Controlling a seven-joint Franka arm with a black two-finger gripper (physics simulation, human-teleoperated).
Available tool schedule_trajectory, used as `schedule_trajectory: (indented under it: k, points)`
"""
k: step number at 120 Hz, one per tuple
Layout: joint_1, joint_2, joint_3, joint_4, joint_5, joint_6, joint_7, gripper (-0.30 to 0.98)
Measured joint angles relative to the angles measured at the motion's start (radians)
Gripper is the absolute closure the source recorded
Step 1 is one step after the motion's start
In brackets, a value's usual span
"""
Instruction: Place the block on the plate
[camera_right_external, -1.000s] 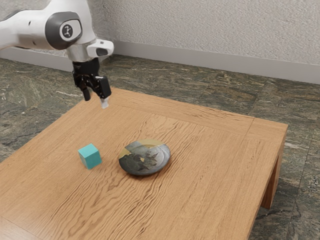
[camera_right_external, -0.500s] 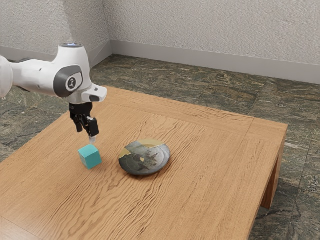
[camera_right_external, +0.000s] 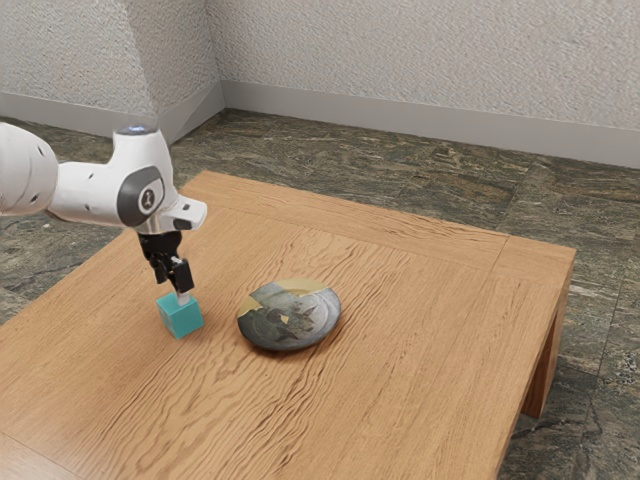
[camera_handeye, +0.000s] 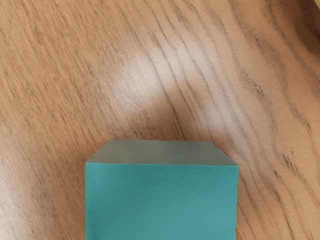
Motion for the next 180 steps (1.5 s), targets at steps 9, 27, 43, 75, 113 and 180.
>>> schedule_trajectory:
  k: [9,27,43,75,113,180]
  points:
    - [0.002,0.018,0.000,-0.001,-0.015,0.025,0.014,0.00]
    - [0.002,0.053,0.000,-0.003,-0.034,0.069,0.037,0.00]
    - [0.002,0.084,0.000,-0.006,-0.042,0.099,0.060,0.00]
    - [0.004,0.109,-0.003,-0.006,-0.054,0.126,0.095,0.18]
    - [-0.008,0.027,-0.012,-0.014,-0.056,0.116,0.113,0.29]
    - [-0.187,0.053,-0.115,0.130,-0.082,0.065,0.125,0.29]
